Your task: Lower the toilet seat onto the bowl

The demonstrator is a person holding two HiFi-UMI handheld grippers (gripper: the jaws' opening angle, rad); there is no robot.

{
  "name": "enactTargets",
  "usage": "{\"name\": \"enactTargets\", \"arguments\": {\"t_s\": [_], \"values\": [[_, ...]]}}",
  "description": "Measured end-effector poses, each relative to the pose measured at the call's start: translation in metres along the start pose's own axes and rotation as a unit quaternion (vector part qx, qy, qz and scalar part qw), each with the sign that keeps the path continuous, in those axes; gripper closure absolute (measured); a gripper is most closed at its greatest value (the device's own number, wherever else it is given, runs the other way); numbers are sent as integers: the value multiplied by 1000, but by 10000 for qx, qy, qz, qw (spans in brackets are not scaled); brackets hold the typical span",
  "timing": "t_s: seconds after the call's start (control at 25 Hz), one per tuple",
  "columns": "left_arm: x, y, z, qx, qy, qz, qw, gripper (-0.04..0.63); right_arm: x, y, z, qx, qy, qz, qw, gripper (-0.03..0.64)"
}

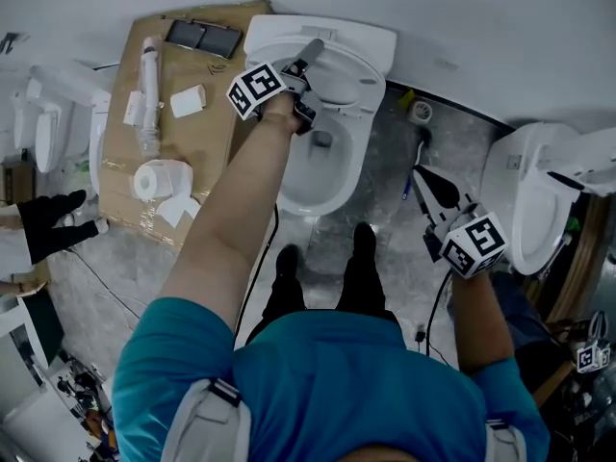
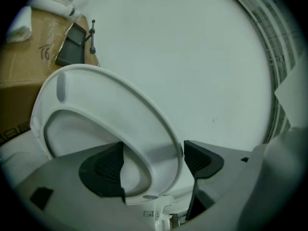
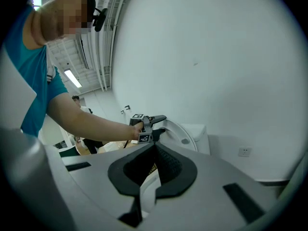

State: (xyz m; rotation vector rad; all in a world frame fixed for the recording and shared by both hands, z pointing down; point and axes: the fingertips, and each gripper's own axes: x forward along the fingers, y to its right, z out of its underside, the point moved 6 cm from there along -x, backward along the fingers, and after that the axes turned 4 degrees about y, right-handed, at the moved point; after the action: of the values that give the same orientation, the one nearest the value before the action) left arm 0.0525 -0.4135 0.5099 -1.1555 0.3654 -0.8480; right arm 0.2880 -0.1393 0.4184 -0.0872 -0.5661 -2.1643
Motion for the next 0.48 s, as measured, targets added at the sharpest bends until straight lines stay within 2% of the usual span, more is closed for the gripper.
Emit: {"name": "enactTargets", "arguments": {"t_s": [0.12, 0.32, 0.48], "values": [[0, -1, -1, -188, 71, -54, 9998, 216, 2, 1, 5, 30, 4, 17, 10000, 618], [-2, -1, -4, -250, 169, -260, 9992, 236, 8, -1, 8, 5, -17, -38, 10000, 618], [-2, 1, -4, -382, 145, -255, 9988, 256, 11, -7, 12, 30, -50, -58, 10000, 618]]}}
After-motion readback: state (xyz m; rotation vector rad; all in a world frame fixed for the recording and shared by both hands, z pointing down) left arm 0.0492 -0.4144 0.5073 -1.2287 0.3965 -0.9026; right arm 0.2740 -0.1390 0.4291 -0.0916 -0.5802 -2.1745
